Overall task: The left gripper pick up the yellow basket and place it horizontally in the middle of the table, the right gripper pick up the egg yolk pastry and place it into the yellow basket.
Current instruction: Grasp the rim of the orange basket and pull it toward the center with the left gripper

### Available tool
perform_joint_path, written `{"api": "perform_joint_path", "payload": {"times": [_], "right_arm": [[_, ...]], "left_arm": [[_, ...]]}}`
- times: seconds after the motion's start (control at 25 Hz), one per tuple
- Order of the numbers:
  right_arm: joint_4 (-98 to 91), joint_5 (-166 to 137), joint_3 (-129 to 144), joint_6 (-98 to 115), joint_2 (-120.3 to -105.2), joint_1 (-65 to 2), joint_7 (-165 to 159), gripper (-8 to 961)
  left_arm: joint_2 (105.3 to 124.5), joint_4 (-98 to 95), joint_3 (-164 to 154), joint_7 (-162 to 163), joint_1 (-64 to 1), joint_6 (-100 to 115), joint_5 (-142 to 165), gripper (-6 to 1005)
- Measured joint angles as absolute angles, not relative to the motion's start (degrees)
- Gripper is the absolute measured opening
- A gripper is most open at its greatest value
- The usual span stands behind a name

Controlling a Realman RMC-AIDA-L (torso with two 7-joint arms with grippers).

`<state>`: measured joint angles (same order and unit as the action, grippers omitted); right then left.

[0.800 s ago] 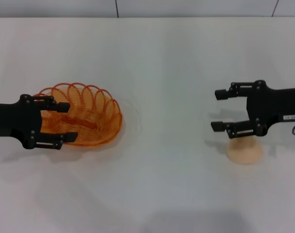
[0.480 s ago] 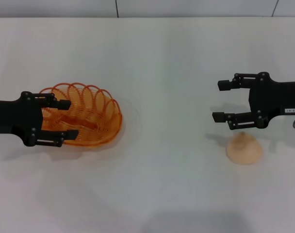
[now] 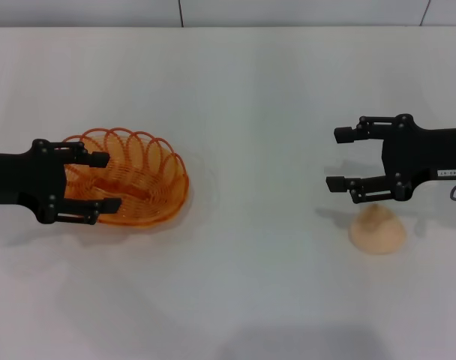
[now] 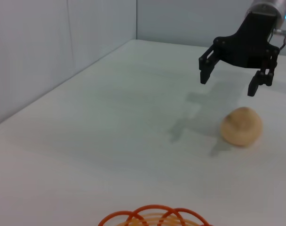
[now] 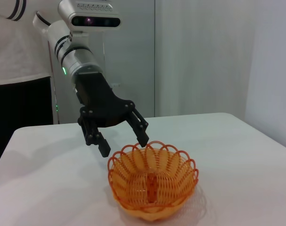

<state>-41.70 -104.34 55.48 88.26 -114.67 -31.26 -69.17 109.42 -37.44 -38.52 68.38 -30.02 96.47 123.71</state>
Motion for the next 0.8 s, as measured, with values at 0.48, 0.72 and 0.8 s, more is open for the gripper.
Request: {"api": "perform_joint_path", "payload": {"times": [0.48, 0.72, 0.8], "right_arm": [[-41.56, -104.49, 55.64, 88.22, -114.79, -30.71, -68.99, 777], [-41.56, -104.51, 55.64, 88.06, -114.94, -30.68, -68.5, 776], [-41.56, -104.51, 55.64, 87.96, -114.96, -30.68, -68.47, 776]], "left_arm": [[112.65, -59.64, -38.58, 90.19, -26.03, 99.89, 124.37, 759], [113.13, -70.74, -38.43, 107.12, -25.55, 100.56, 129.62, 743], [112.7, -71.68, -38.12, 113.11, -26.52, 100.1, 132.06, 738]]}}
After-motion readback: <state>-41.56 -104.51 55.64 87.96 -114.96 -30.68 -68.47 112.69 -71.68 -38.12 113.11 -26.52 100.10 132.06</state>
